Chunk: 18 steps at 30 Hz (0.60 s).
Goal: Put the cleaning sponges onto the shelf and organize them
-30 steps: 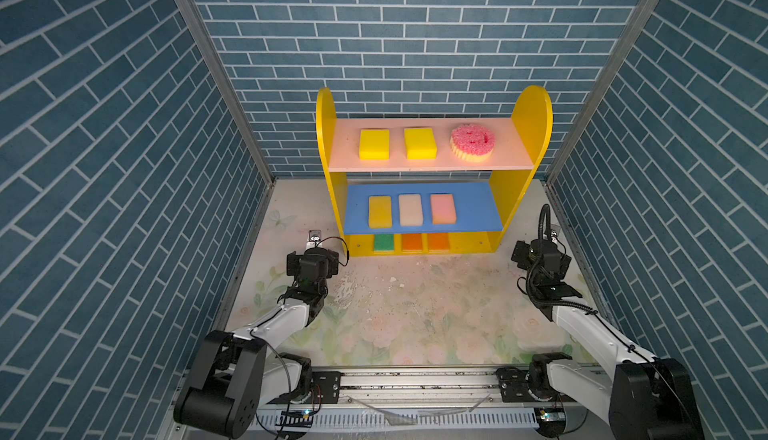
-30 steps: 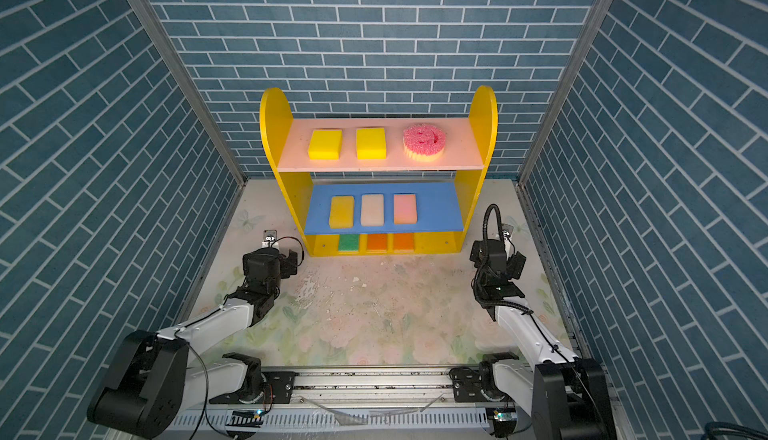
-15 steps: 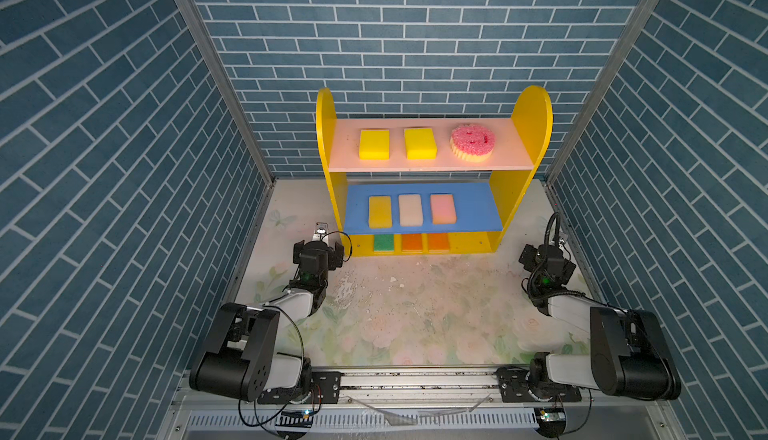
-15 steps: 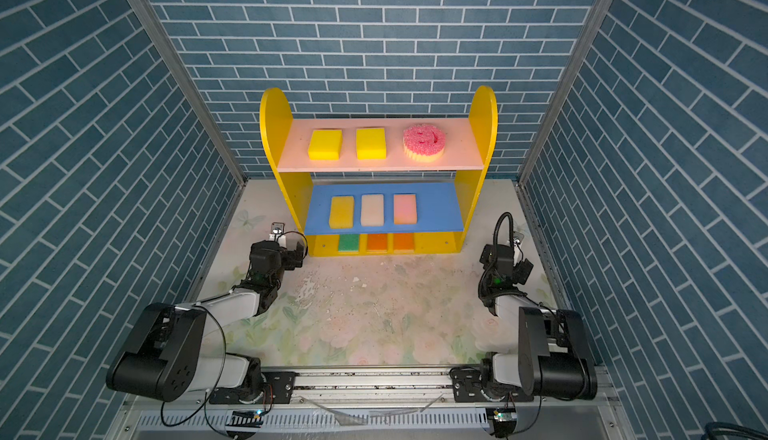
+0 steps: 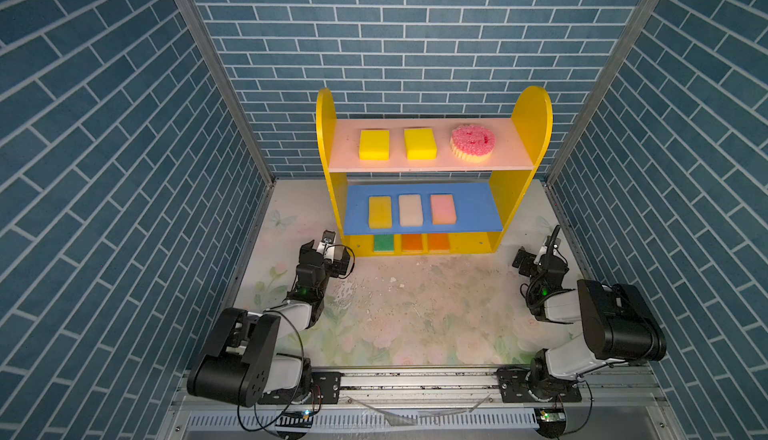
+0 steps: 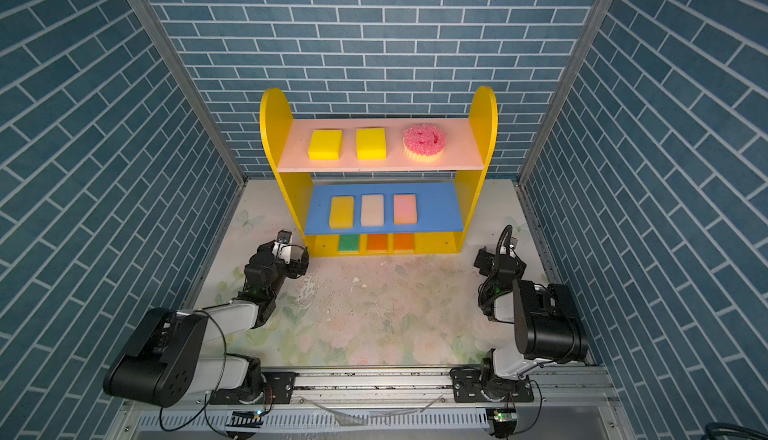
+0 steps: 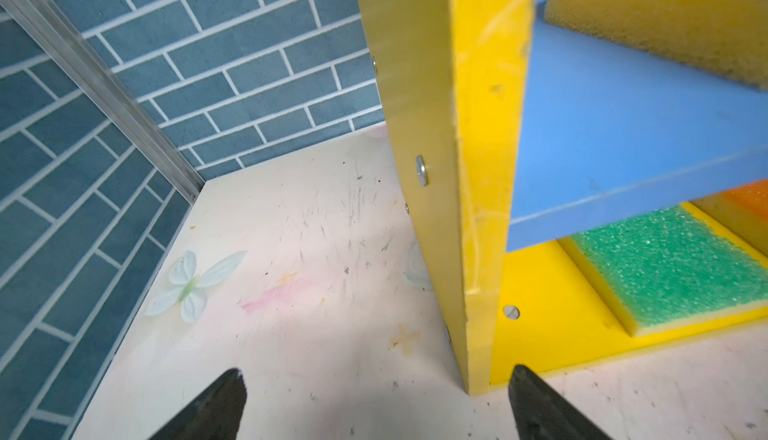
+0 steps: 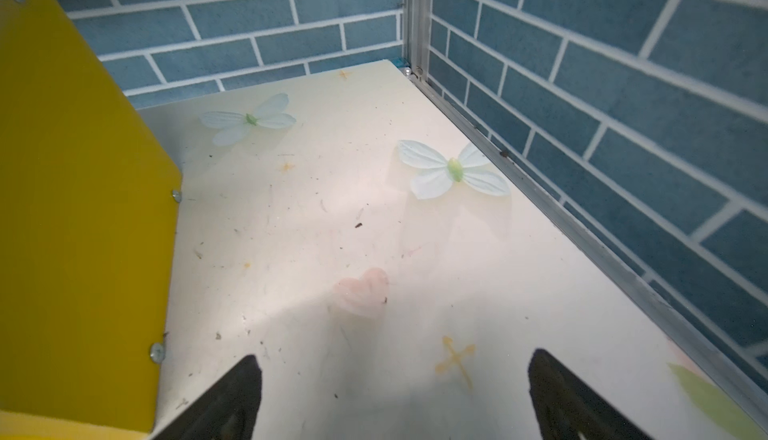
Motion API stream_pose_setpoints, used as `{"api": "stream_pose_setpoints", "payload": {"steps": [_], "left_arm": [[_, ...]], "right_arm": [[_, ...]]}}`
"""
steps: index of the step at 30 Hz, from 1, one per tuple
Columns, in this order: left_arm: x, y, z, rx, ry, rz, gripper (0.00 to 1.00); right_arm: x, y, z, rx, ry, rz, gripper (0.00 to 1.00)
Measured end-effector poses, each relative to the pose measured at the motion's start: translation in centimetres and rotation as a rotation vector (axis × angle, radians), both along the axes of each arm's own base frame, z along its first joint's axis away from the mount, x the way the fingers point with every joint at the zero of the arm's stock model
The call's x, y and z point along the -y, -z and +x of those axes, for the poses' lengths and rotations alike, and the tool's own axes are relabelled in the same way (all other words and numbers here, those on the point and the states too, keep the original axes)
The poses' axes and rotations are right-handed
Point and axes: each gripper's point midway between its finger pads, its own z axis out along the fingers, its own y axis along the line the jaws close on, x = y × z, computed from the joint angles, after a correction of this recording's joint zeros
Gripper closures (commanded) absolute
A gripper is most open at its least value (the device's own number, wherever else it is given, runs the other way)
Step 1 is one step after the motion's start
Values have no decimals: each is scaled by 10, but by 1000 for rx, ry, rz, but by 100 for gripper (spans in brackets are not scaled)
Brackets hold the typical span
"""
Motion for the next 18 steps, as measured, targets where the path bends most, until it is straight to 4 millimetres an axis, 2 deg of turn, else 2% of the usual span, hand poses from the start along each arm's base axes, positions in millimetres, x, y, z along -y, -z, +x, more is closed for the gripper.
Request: {"api": "stream_pose_setpoints", "payload": {"steps": [3,5,6,8,12,14,18], "left_arm": [[-22,11,3,20,-46,-45,0],[-41,29,0,-24,-110,-68,0],[-46,31,-1,-32,-126,-80,0],[-45,27,8,-35,-115,-97,0],[-45,0,31,19,-102,-142,1],[-49,-1,33,19,-111,-155,1],[-50,6,31,-11,-116,-165,0]], "right_arm": [[-4,-6,6,13,-25,1,1],[-5,-6,7,15,-32,3,1],[-6,-6,7,13,-36,4,1],[-6,-6,7,13,-39,5,1],[-15,-3,9,-6,-97,2,1],[-22,-1,14,-32,-143,12,1],[-29,-9,24,-18,-201,23,1]]}}
